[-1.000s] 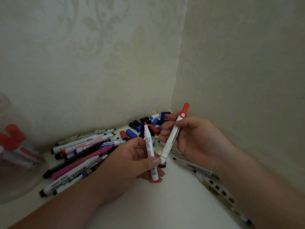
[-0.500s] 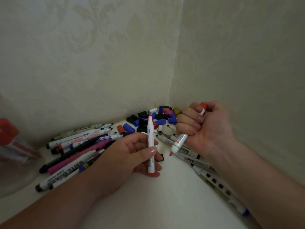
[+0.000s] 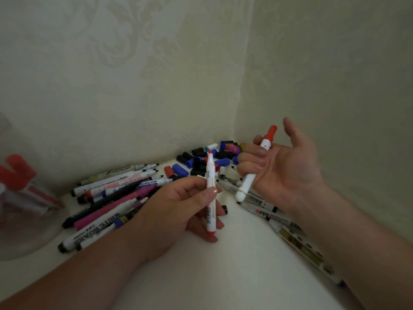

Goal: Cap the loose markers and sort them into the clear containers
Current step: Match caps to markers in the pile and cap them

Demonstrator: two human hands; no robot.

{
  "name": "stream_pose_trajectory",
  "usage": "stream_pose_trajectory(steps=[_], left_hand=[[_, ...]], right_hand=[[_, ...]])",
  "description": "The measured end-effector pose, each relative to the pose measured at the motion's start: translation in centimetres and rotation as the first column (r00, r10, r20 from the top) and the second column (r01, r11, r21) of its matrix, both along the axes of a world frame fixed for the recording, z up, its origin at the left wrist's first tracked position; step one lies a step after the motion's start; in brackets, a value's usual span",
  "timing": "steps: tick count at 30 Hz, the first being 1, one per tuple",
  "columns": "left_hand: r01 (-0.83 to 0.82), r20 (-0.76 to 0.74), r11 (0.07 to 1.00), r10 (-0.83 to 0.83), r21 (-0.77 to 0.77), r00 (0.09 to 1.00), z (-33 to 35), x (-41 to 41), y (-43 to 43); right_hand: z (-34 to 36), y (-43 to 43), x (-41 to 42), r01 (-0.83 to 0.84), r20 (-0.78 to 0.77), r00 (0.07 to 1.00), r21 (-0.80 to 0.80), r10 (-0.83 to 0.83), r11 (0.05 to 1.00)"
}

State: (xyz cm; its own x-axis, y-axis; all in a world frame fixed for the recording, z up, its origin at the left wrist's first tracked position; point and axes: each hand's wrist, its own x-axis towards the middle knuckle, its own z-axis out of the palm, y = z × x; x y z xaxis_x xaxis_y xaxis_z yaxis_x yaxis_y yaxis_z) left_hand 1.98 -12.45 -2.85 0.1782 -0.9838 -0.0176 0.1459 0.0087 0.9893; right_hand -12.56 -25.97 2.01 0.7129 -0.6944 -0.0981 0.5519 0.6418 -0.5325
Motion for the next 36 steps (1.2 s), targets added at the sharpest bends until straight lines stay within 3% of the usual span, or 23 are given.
stream_pose_trajectory(steps=[7, 11, 17, 21, 26, 29, 31, 36], left_hand=[[0.035, -0.080, 0.999, -0.036, -0.011, 0.996, -0.5, 0.5, -0.2], [0.031, -0.159, 0.999, -0.034, -0.020, 0.987, -0.7, 1.1, -0.3], [0.010, -0.282, 1.000, -0.014, -0.016, 0.959, -0.4, 1.7, -0.2], [0.013, -0.282, 1.000, -0.015, -0.010, 0.959, -0.7, 2.0, -0.4], [-0.030, -0.204, 0.999, 0.039, 0.043, 0.978, -1.9, 2.3, -1.0], [-0.054, -0.164, 0.992, 0.073, 0.114, 0.984, -2.7, 2.8, -1.4], [-0.014, -0.128, 0.998, 0.021, 0.056, 0.992, -2.5, 2.6, -1.2], [0.056, -0.111, 0.996, -0.063, -0.071, 0.992, -1.3, 1.7, -0.1]], right_hand=[[0.5, 0.4, 0.6, 0.004, -0.214, 0.975, -0.239, -0.057, 0.971], [2.4, 1.3, 0.9, 0.006, -0.330, 0.927, -0.468, -0.181, 0.884], [5.6, 5.1, 4.8, -0.008, -0.208, 0.959, -0.695, -0.190, 0.719], [8.3, 9.1, 8.8, 0.008, -0.108, 0.982, -0.790, -0.153, 0.612], [11.0, 13.4, 14.6, 0.016, -0.050, 0.993, -0.830, -0.103, 0.558], [11.7, 14.4, 16.8, -0.179, -0.232, 0.970, -0.881, -0.071, 0.437], [11.9, 13.9, 16.7, -0.282, -0.335, 0.934, -0.903, -0.121, 0.324], [11.7, 10.2, 10.0, -0.262, -0.295, 0.886, -0.955, -0.358, 0.138]])
